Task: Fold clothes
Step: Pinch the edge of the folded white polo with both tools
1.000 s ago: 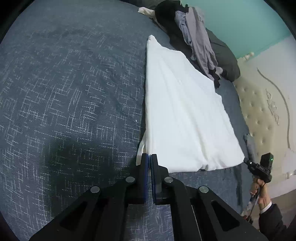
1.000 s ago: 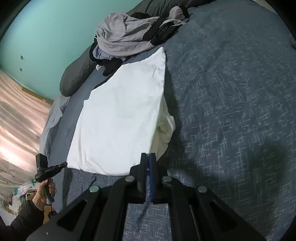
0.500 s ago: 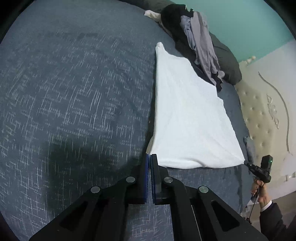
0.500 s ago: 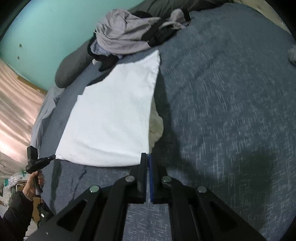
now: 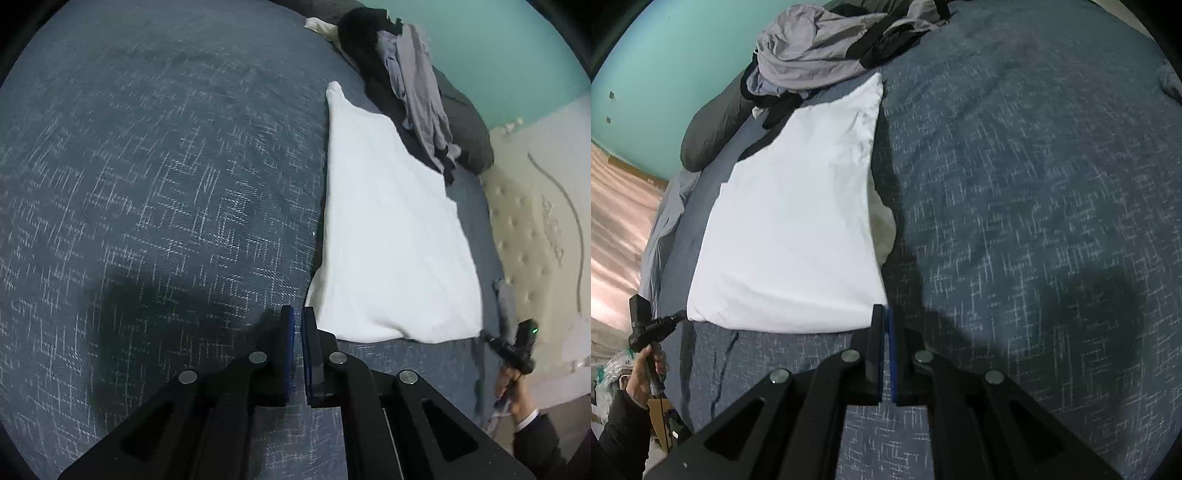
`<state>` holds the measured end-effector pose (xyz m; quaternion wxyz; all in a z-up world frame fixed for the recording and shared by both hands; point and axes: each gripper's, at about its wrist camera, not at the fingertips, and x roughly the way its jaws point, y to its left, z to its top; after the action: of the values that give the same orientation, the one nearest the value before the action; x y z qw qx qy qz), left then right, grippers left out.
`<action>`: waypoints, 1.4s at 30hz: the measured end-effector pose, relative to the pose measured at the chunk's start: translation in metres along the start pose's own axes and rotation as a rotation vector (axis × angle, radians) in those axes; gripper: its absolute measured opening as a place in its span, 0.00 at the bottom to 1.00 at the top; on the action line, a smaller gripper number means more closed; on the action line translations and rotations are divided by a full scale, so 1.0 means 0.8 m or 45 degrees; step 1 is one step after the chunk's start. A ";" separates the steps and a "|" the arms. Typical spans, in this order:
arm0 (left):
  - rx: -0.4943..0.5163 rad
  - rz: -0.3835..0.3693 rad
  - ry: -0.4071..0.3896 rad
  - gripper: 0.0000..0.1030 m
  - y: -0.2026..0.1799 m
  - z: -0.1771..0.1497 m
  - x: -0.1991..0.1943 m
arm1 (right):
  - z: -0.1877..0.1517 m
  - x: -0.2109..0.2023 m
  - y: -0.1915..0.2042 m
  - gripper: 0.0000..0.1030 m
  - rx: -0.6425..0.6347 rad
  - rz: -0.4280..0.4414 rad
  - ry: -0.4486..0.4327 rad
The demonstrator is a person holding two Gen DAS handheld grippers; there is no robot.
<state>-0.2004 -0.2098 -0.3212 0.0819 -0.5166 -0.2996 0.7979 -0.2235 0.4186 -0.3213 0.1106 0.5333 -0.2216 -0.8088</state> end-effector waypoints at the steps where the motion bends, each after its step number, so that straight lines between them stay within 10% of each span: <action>1: -0.004 -0.008 0.004 0.05 0.001 -0.002 -0.001 | -0.001 0.000 -0.001 0.02 0.005 0.006 -0.001; 8: -0.078 -0.106 0.062 0.35 0.004 -0.022 0.017 | -0.002 -0.004 -0.012 0.02 0.088 0.084 -0.032; 13: -0.166 -0.172 0.055 0.36 0.009 -0.025 0.031 | -0.002 -0.004 -0.031 0.04 0.260 0.138 -0.047; 19: -0.233 -0.200 0.023 0.36 0.010 -0.021 0.038 | -0.004 0.002 -0.050 0.43 0.400 0.211 -0.036; 30: -0.214 -0.175 -0.006 0.34 0.005 -0.017 0.040 | -0.002 0.019 -0.025 0.44 0.363 0.232 -0.021; 36: -0.137 -0.101 -0.034 0.11 -0.009 -0.015 0.041 | 0.002 0.040 -0.001 0.43 0.317 0.157 -0.001; 42: -0.128 -0.099 -0.039 0.08 -0.013 -0.013 0.043 | 0.007 0.042 0.012 0.11 0.265 0.078 -0.033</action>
<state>-0.2087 -0.1819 -0.3450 0.0822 -0.4957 -0.3604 0.7859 -0.2429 0.3979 -0.3423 0.0765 0.5242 -0.3222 -0.7845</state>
